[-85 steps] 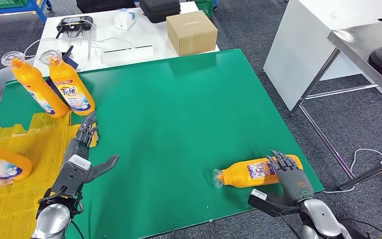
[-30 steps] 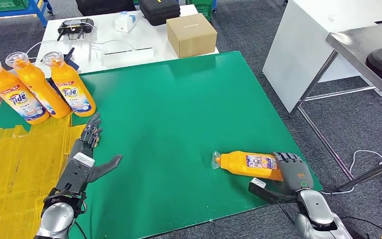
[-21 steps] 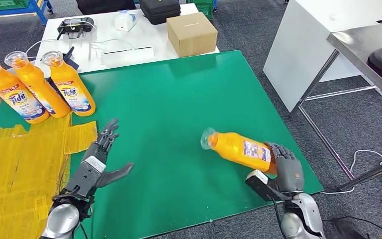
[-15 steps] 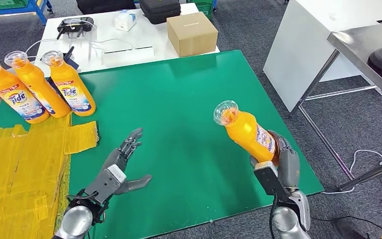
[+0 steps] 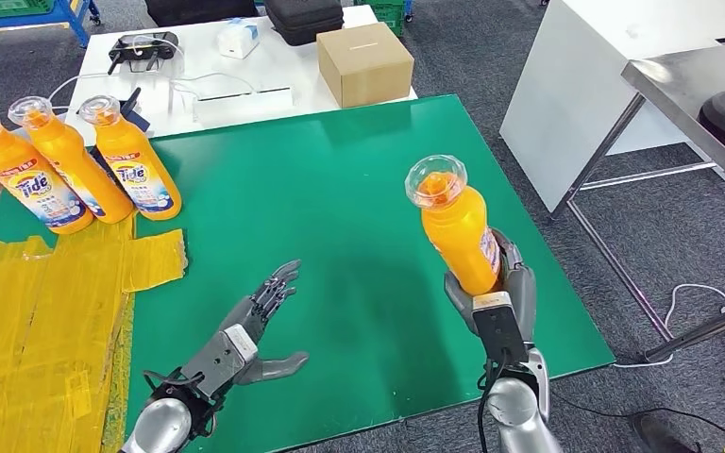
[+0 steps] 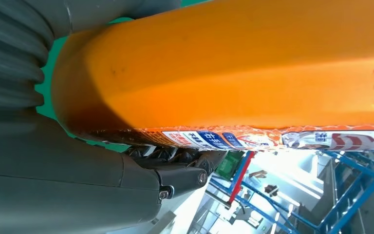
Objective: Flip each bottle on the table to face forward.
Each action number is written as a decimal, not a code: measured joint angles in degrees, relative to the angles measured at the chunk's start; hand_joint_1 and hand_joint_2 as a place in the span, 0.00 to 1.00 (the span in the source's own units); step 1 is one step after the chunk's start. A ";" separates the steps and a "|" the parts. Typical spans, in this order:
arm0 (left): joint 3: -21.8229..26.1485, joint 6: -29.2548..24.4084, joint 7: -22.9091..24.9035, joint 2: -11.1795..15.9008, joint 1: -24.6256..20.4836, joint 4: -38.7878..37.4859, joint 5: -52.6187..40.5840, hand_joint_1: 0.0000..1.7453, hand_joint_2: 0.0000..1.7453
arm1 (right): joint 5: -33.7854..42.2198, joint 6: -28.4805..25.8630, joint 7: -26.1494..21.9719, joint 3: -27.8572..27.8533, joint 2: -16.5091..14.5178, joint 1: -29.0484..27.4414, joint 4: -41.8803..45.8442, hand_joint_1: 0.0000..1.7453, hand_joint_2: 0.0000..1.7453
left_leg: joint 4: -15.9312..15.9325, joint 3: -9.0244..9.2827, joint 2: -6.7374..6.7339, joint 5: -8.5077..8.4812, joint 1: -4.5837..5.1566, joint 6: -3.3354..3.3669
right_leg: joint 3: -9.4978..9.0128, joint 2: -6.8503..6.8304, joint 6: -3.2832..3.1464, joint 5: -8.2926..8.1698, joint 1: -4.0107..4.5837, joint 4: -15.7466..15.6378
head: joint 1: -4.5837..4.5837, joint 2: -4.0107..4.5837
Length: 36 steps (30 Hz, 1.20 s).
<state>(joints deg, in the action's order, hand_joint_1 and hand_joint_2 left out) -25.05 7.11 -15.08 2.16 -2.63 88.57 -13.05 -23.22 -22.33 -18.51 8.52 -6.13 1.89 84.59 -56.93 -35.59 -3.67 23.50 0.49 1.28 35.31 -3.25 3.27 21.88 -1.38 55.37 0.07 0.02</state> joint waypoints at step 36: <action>-4.13 1.90 0.09 -0.54 -6.45 -1.99 4.21 0.00 1.00 | 4.55 6.55 -1.33 14.65 -6.38 8.61 -17.84 0.98 1.00 | 0.00 -0.06 0.04 -0.02 -0.02 -0.02 | 0.02 -0.01 0.05 0.03 0.02 -0.01 | 0.02 0.00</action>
<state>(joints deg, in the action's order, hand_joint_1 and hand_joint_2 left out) -29.18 9.01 -14.99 1.62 -9.08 86.58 -8.84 -18.67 -15.78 -19.85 23.17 -12.50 10.50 66.75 -56.94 -35.65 -3.63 23.48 0.47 1.27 35.33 -3.26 3.32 21.90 -1.37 55.37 0.08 0.02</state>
